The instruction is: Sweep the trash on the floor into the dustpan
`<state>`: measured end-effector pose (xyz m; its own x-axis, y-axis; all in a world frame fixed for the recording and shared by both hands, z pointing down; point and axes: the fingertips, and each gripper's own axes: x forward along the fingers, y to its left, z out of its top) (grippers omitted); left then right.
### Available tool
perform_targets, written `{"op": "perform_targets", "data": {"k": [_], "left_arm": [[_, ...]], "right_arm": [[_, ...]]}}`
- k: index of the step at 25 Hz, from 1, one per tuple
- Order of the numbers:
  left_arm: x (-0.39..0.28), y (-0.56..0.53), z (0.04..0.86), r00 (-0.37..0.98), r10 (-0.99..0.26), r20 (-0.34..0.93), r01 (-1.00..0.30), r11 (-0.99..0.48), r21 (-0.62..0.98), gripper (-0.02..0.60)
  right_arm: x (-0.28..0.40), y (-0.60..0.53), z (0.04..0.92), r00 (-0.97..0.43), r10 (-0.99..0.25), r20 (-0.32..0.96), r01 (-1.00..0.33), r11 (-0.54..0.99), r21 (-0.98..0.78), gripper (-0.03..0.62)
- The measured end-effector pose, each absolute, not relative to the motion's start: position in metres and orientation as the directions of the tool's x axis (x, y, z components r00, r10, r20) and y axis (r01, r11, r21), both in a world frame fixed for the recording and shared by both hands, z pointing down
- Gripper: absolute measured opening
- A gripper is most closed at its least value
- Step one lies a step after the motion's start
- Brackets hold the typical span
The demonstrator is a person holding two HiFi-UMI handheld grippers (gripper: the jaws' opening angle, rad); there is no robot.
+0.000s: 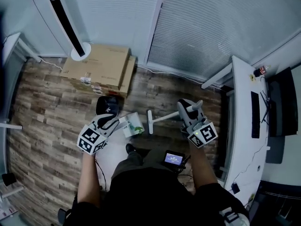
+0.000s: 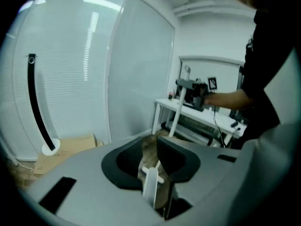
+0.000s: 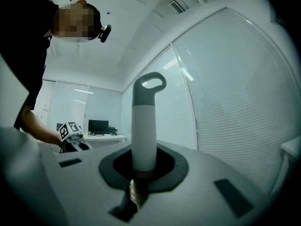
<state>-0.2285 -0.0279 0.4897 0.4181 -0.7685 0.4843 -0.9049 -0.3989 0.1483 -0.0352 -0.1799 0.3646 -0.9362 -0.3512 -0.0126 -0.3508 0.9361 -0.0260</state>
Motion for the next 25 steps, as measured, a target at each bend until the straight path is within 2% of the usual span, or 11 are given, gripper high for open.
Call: {"op": "perform_targets", "data": {"k": [6,9,12,16,25], "left_arm": [[-0.231,-0.029,0.391,0.311,-0.94,0.141,-0.948,-0.296,0.117,0.04],[-0.228,-0.011,0.348,0.22,-0.975,-0.039,-0.963,-0.223,0.153,0.002],[-0.217,0.011,0.322,0.139,-0.98,-0.145,-0.972,-0.163,0.168,-0.005],[-0.175,0.047,0.319,0.084,-0.98,-0.178,-0.982,-0.112,0.15,-0.006],[-0.078,0.117,0.343,0.072,-0.991,-0.111,-0.98,-0.091,0.176,-0.005]], "right_arm": [[-0.005,-0.154,0.342,-0.947,-0.322,-0.003,-0.322,0.946,-0.049,0.023],[0.015,-0.134,0.339,-0.947,-0.32,0.012,-0.32,0.946,-0.058,0.023],[0.037,-0.108,0.334,-0.949,-0.315,0.02,-0.316,0.948,-0.047,0.023],[0.08,-0.066,0.328,-0.95,-0.313,0.011,-0.313,0.949,-0.021,0.023],[0.182,-0.009,0.338,-0.927,-0.374,-0.018,-0.374,0.927,-0.011,0.023]]}}
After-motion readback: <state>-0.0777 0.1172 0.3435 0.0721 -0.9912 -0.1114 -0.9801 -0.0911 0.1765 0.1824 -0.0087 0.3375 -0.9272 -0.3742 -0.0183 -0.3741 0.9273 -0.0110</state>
